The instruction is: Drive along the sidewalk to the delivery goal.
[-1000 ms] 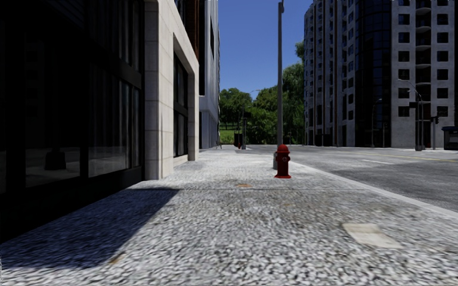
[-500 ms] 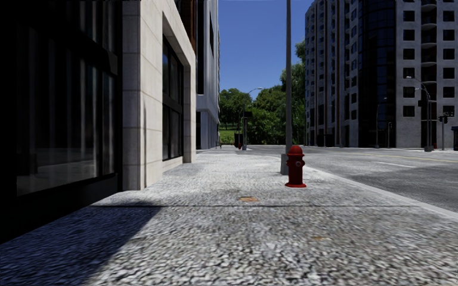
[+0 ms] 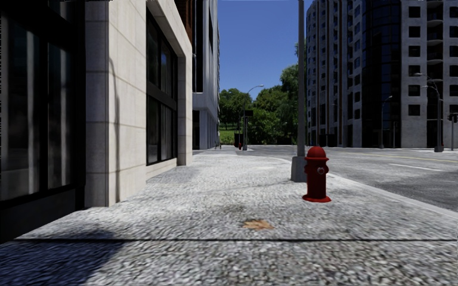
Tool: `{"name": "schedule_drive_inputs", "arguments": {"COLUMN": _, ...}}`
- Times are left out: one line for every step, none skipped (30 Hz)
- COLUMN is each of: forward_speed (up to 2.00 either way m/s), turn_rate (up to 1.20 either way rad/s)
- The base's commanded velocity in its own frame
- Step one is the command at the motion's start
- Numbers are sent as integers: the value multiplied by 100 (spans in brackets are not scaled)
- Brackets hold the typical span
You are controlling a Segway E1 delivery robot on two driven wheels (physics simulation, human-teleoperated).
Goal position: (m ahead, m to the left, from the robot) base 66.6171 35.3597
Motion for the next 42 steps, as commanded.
{"name": "schedule_drive_inputs", "arguments": {"forward_speed": 200, "turn_rate": 0}}
{"name": "schedule_drive_inputs", "arguments": {"forward_speed": 200, "turn_rate": 0}}
{"name": "schedule_drive_inputs", "arguments": {"forward_speed": 200, "turn_rate": 0}}
{"name": "schedule_drive_inputs", "arguments": {"forward_speed": 200, "turn_rate": 0}}
{"name": "schedule_drive_inputs", "arguments": {"forward_speed": 200, "turn_rate": 0}}
{"name": "schedule_drive_inputs", "arguments": {"forward_speed": 200, "turn_rate": 0}}
{"name": "schedule_drive_inputs", "arguments": {"forward_speed": 200, "turn_rate": 0}}
{"name": "schedule_drive_inputs", "arguments": {"forward_speed": 200, "turn_rate": 0}}
{"name": "schedule_drive_inputs", "arguments": {"forward_speed": 200, "turn_rate": 0}}
{"name": "schedule_drive_inputs", "arguments": {"forward_speed": 200, "turn_rate": 0}}
{"name": "schedule_drive_inputs", "arguments": {"forward_speed": 200, "turn_rate": 0}}
{"name": "schedule_drive_inputs", "arguments": {"forward_speed": 200, "turn_rate": 0}}
{"name": "schedule_drive_inputs", "arguments": {"forward_speed": 200, "turn_rate": 0}}
{"name": "schedule_drive_inputs", "arguments": {"forward_speed": 200, "turn_rate": 0}}
{"name": "schedule_drive_inputs", "arguments": {"forward_speed": 200, "turn_rate": 0}}
{"name": "schedule_drive_inputs", "arguments": {"forward_speed": 200, "turn_rate": 0}}
{"name": "schedule_drive_inputs", "arguments": {"forward_speed": 200, "turn_rate": 0}}
{"name": "schedule_drive_inputs", "arguments": {"forward_speed": 200, "turn_rate": 0}}
{"name": "schedule_drive_inputs", "arguments": {"forward_speed": 200, "turn_rate": 0}}
{"name": "schedule_drive_inputs", "arguments": {"forward_speed": 200, "turn_rate": 0}}
{"name": "schedule_drive_inputs", "arguments": {"forward_speed": 200, "turn_rate": 0}}
{"name": "schedule_drive_inputs", "arguments": {"forward_speed": 200, "turn_rate": 0}}
{"name": "schedule_drive_inputs", "arguments": {"forward_speed": 200, "turn_rate": 0}}
{"name": "schedule_drive_inputs", "arguments": {"forward_speed": 200, "turn_rate": 0}}
{"name": "schedule_drive_inputs", "arguments": {"forward_speed": 200, "turn_rate": 0}}
{"name": "schedule_drive_inputs", "arguments": {"forward_speed": 200, "turn_rate": 0}}
{"name": "schedule_drive_inputs", "arguments": {"forward_speed": 200, "turn_rate": 0}}
{"name": "schedule_drive_inputs", "arguments": {"forward_speed": 200, "turn_rate": 0}}
{"name": "schedule_drive_inputs", "arguments": {"forward_speed": 200, "turn_rate": 0}}
{"name": "schedule_drive_inputs", "arguments": {"forward_speed": 200, "turn_rate": 0}}
{"name": "schedule_drive_inputs", "arguments": {"forward_speed": 200, "turn_rate": 0}}
{"name": "schedule_drive_inputs", "arguments": {"forward_speed": 200, "turn_rate": 0}}
{"name": "schedule_drive_inputs", "arguments": {"forward_speed": 200, "turn_rate": 0}}
{"name": "schedule_drive_inputs", "arguments": {"forward_speed": 200, "turn_rate": 0}}
{"name": "schedule_drive_inputs", "arguments": {"forward_speed": 200, "turn_rate": 0}}
{"name": "schedule_drive_inputs", "arguments": {"forward_speed": 200, "turn_rate": 0}}
{"name": "schedule_drive_inputs", "arguments": {"forward_speed": 200, "turn_rate": 0}}
{"name": "schedule_drive_inputs", "arguments": {"forward_speed": 200, "turn_rate": 0}}
{"name": "schedule_drive_inputs", "arguments": {"forward_speed": 200, "turn_rate": 0}}
{"name": "schedule_drive_inputs", "arguments": {"forward_speed": 200, "turn_rate": 0}}
{"name": "schedule_drive_inputs", "arguments": {"forward_speed": 200, "turn_rate": 0}}
{"name": "schedule_drive_inputs", "arguments": {"forward_speed": 200, "turn_rate": 0}}
